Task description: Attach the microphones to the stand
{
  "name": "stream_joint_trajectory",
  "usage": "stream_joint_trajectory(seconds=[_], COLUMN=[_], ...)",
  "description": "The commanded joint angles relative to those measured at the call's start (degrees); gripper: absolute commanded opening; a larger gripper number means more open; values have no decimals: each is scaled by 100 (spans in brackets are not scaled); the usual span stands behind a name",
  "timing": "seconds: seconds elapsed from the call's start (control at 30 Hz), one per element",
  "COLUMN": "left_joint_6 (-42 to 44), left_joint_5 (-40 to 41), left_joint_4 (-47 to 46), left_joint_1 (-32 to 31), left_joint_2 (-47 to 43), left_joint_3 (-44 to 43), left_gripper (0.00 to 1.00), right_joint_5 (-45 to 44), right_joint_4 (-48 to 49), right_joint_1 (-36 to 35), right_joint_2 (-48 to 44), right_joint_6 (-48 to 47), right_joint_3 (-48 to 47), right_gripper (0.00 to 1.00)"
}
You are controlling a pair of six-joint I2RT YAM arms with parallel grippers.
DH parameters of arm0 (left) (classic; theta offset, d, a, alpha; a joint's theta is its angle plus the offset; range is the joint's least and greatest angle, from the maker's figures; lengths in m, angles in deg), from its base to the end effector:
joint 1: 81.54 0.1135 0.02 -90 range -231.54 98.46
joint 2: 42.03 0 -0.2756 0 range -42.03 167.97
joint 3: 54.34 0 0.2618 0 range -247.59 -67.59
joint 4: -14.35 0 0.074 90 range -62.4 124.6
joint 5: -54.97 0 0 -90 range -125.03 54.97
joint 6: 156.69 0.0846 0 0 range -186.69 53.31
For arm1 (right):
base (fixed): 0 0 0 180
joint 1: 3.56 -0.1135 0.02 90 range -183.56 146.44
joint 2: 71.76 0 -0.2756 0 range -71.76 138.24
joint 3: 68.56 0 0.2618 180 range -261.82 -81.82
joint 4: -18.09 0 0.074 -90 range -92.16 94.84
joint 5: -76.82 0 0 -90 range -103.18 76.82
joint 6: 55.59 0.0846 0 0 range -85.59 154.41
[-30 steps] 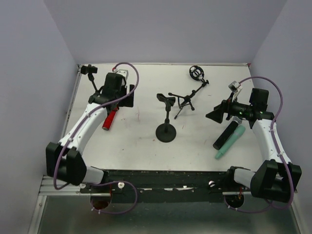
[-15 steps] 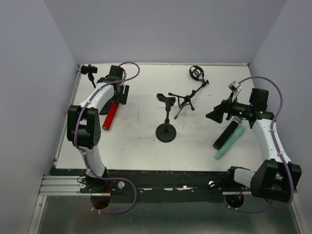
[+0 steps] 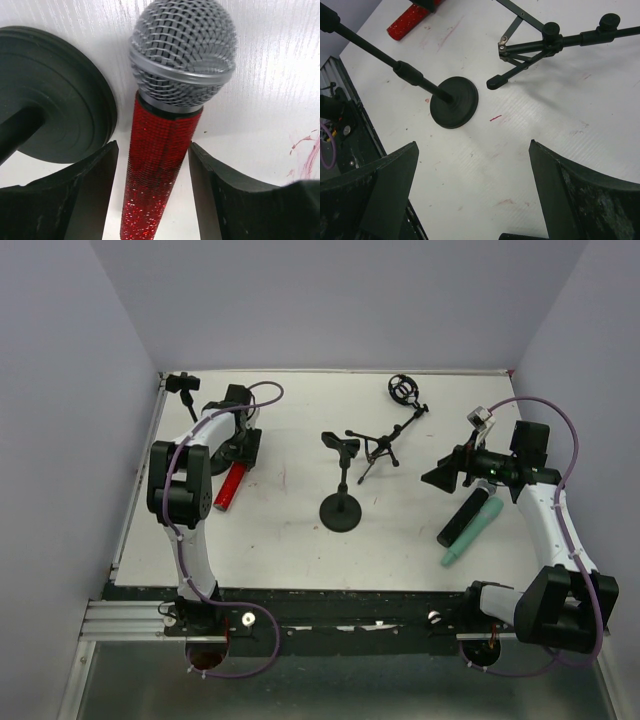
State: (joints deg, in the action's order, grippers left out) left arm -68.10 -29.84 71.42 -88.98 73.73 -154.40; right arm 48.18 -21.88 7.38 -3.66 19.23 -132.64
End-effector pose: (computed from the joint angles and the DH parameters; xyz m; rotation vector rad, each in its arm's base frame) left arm 0.4360 -0.0492 0.1397 0.1296 2.8305 0.0949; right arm 0.2701 0.0234 0.2713 -0.5693 1.9523 0.9505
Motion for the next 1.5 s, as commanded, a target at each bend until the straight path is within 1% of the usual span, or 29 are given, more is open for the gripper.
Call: stream_joint_trajectory(seconds=[0.0,0.07,0.1,0.13,0.2,0.3,0.33,0.37,0.4,0.43,0.5,0.7,0.83,0.93,1.0,1.03,1.07,1.1,1.13,1.17,1.23,1.27,1.3,1.37,1.47], left_joint_6=[-61,-96,-105,-114,-114,-166,-167,-167,-228,-272,-351,-623,-773,-870,-922,-949,-984,-1010,-1028,-1045,-1107,-1107,-1116,-1090,-1063], left_joint_5=[-238,-220,-220,-220,-211,-194,-211,-481,-780,-896,-1168,-2398,-2900,-3216,-3462,-3559,-3682,-3805,-3902,-4025,-4218,-4298,-4377,-4448,-4457], left_joint_4=[224,251,268,251,233,198,146,58,-12,-57,-188,-917,-1523,-1998,-2428,-2665,-2859,-3104,-3359,-3579,-3958,-4099,-4230,-4346,-4662], left_joint_1=[59,67,67,67,67,59,50,50,32,6,-47,-91,-82,-82,-82,-82,-82,-82,-82,-82,-82,-82,-91,-108,-126], left_joint_2=[43,51,60,43,-1,-168,-299,-431,-597,-738,-1089,-2530,-3514,-4227,-4754,-4974,-5237,-5457,-5746,-5958,-6372,-6574,-6741,-7057,-7488], left_joint_3=[-214,-205,-197,-179,-144,-100,-65,-30,-12,-3,32,681,1200,1569,1885,2034,2253,2404,2649,2834,3203,3353,3476,3713,4065], left_gripper=[65,62,56,45,35,15,11,6,4,2,1,0,0,0,0,0,0,0,0,0,0,0,0,0,0], right_joint_5=[121,122,130,130,121,121,121,121,130,122,95,16,121,358,647,823,946,965,913,852,676,597,526,272,-246], right_joint_4=[-184,-184,-193,-193,-193,-184,-193,-202,-211,-211,-220,-255,-351,-727,-1534,-2234,-3007,-4111,-4896,-5409,-5432,-5284,-5134,-4503,-3247], right_joint_1=[-30,-31,-39,-39,-39,-39,-39,-39,-39,-39,-39,-39,-39,-39,-39,-74,-153,-328,-503,-696,-1048,-1259,-1470,-1961,-2831], right_joint_2=[28,20,11,11,2,-15,-16,-24,-24,-24,-42,-121,-191,-139,27,168,308,527,686,879,1030,1074,1109,1101,1031], right_joint_6=[-143,-134,-134,-134,-143,-143,-161,-161,-161,-178,-187,-266,-441,-748,-1457,-2140,-2948,-4017,-4811,-5532,-5505,-5339,-5042,-4190,-2863], right_joint_3=[-85,-85,-85,-85,-85,-94,-85,-94,-103,-111,-103,-94,-111,-374,-856,-1163,-1558,-2005,-2288,-2570,-2896,-3028,-3186,-3441,-3583], right_gripper=[100,100,100,100,100,100,100,100,100,100,100,100,100,100,100,100,100,100,100,100,100,100,100,100,100])
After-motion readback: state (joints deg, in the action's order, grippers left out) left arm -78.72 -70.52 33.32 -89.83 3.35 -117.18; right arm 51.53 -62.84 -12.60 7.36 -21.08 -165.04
